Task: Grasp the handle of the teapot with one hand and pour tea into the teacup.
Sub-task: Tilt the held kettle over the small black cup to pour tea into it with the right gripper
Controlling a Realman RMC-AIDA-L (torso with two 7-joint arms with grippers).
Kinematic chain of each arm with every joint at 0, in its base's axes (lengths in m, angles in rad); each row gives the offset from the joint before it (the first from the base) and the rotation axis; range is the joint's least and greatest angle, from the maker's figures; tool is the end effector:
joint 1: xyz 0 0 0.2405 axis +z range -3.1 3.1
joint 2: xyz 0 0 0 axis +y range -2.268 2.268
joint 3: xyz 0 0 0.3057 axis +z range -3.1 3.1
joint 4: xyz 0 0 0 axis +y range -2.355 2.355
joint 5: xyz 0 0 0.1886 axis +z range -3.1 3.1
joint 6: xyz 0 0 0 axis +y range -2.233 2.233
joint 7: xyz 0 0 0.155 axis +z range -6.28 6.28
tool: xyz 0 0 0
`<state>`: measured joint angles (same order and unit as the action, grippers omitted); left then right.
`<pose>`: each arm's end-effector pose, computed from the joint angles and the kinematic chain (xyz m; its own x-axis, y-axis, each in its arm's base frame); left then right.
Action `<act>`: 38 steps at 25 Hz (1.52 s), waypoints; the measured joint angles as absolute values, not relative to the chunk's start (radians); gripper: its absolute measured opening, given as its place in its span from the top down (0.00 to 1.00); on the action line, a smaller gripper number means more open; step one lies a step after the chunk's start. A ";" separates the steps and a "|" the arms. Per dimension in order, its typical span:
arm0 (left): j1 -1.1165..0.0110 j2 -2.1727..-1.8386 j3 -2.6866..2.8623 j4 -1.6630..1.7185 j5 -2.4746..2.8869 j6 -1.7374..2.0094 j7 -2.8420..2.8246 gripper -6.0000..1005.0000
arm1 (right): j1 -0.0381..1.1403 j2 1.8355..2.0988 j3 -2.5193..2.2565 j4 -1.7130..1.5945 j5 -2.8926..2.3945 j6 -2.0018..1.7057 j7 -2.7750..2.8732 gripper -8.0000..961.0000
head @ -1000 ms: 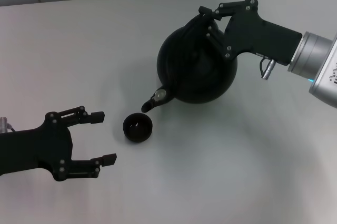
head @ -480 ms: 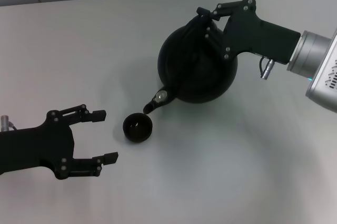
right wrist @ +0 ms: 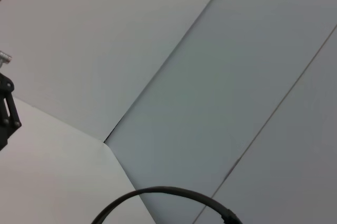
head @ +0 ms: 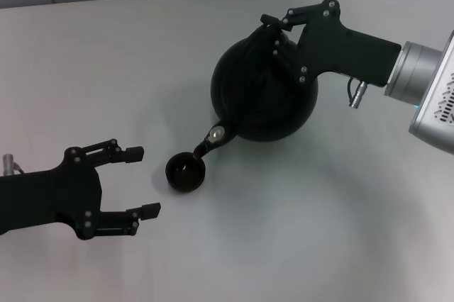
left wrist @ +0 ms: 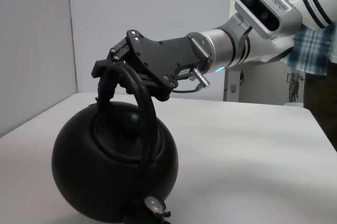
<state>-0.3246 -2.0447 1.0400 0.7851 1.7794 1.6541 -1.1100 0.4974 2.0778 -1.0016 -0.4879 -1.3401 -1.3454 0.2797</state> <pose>-0.2952 0.2725 -0.0363 0.8886 0.0646 0.4542 0.1421 -0.9801 -0.1385 0.2600 0.3609 -0.0404 0.8130 0.5037 -0.2920 0.1384 -0.6544 -0.7434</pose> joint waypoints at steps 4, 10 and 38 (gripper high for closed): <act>-0.323 -2.047 1.040 0.782 1.779 1.651 -1.103 0.14 | 0.499 2.078 -1.002 -0.502 -1.344 -1.345 0.280 0.88; -0.321 -2.051 1.040 0.781 1.779 1.645 -1.102 0.14 | 0.505 2.079 -1.002 -0.512 -1.352 -1.342 0.279 0.89; -0.318 -2.057 1.040 0.781 1.775 1.635 -1.090 0.14 | 0.519 2.080 -1.002 -0.514 -1.353 -1.341 0.199 0.90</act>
